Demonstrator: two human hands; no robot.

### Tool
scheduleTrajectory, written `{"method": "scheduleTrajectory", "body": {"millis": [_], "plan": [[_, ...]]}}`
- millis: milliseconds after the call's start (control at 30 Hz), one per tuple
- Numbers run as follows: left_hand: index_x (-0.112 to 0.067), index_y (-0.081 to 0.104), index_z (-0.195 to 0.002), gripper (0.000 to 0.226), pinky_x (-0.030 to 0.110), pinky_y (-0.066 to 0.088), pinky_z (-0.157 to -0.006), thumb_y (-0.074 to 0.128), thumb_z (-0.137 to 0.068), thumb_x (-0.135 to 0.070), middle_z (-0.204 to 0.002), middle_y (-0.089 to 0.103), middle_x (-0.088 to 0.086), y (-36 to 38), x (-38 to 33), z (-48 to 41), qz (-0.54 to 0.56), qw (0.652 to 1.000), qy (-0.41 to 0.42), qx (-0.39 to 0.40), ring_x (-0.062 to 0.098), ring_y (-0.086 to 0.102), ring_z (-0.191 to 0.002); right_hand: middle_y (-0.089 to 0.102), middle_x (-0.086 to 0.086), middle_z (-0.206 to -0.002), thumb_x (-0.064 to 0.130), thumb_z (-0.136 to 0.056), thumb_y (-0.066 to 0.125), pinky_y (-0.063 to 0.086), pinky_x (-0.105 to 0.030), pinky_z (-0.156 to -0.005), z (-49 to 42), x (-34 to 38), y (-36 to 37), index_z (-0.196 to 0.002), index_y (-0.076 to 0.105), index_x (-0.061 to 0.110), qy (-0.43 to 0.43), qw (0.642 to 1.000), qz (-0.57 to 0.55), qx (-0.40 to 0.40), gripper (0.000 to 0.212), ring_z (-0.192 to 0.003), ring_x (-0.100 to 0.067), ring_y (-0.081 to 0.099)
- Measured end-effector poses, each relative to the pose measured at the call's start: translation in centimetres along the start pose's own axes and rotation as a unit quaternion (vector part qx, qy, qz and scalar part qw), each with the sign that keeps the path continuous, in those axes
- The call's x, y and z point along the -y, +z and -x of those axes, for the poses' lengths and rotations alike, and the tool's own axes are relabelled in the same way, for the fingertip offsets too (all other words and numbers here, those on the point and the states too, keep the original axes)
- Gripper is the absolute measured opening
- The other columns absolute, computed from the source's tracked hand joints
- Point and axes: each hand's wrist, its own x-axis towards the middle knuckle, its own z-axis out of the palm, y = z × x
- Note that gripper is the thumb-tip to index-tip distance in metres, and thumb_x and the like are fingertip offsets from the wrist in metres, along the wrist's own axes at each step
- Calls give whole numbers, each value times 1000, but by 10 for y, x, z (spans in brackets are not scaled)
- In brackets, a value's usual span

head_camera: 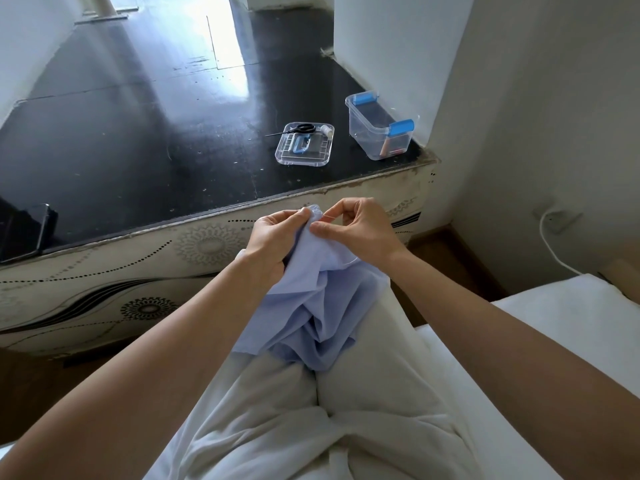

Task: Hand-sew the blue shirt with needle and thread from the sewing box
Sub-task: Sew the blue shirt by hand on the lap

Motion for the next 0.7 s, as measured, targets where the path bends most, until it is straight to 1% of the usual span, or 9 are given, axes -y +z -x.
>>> {"method": "scheduleTrajectory", "body": {"millis": [67,100,167,200,267,333,467,567,700], "plan": [[-15,72,-78,11,27,56,-56,75,-85,-23,-67,71,4,0,0,0,-8,1000,0,1,17,63,-59,66,3,-66,26,-78,81,55,-37,-63,-1,-3,4,-78,73,14,-10,1000,19,-18,14,-60,-12,58],[-16,72,-77,11,27,56,-57,75,-84,-24,-67,71,4,0,0,0,-11,1000,0,-2,17,63,-59,69,-4,-71,23,-79,80,56,-43,-66,-1,-5,4,-79,74,13,-11,1000,13,-14,13,-66,-21,62],[-16,72,-76,12,27,56,-56,75,-85,-24,-65,70,3,-1,0,-1,-9,1000,3,-8,17,62,-58,71,-16,-80,19,-82,78,56,-48,-70,1,-4,0,-84,75,8,-14,999,-18,42,12,-77,-36,63],[-17,72,-76,12,26,56,-55,74,-85,-24,-64,69,3,-2,-1,-1,-9,1000,4,-11,17,62,-58,70,-19,-82,18,-83,77,55,-46,-70,3,-3,-3,-87,75,6,-20,995,-33,93,12,-75,-38,61],[-19,71,-75,13,26,55,-55,73,-87,-24,-66,69,3,-2,0,-1,-12,1000,5,-14,17,61,-59,65,-23,-78,15,-84,75,51,-37,-64,8,0,-9,-88,75,7,-29,980,-54,191,9,-66,-32,53],[-20,71,-75,13,27,55,-57,73,-87,-26,-67,69,1,-2,0,-1,-20,1000,2,-16,16,62,-59,65,-25,-79,15,-84,74,49,-32,-66,11,1,-13,-84,75,14,-26,968,-68,239,1,-69,-25,55],[-19,71,-76,13,27,54,-59,72,-88,-24,-65,69,1,0,0,0,-22,1000,8,-8,17,62,-60,66,-1,-75,18,-83,74,49,-19,-64,10,3,-22,-87,73,18,-16,957,-63,281,4,-68,-10,58],[-20,71,-73,14,29,53,-64,72,-87,-22,-64,68,0,0,-1,0,-21,1000,15,-4,17,60,-63,56,-2,-77,22,-91,66,44,-19,-57,8,1,-29,-99,67,24,9,962,-86,258,8,-62,-9,52],[-24,76,-79,9,38,51,-75,75,-84,-32,-85,70,6,-8,-3,0,-63,997,38,23,22,60,-81,50,-5,-69,3,-99,47,45,-19,-53,1,-7,-34,-104,59,9,27,974,-186,128,14,-55,-7,47]]}}
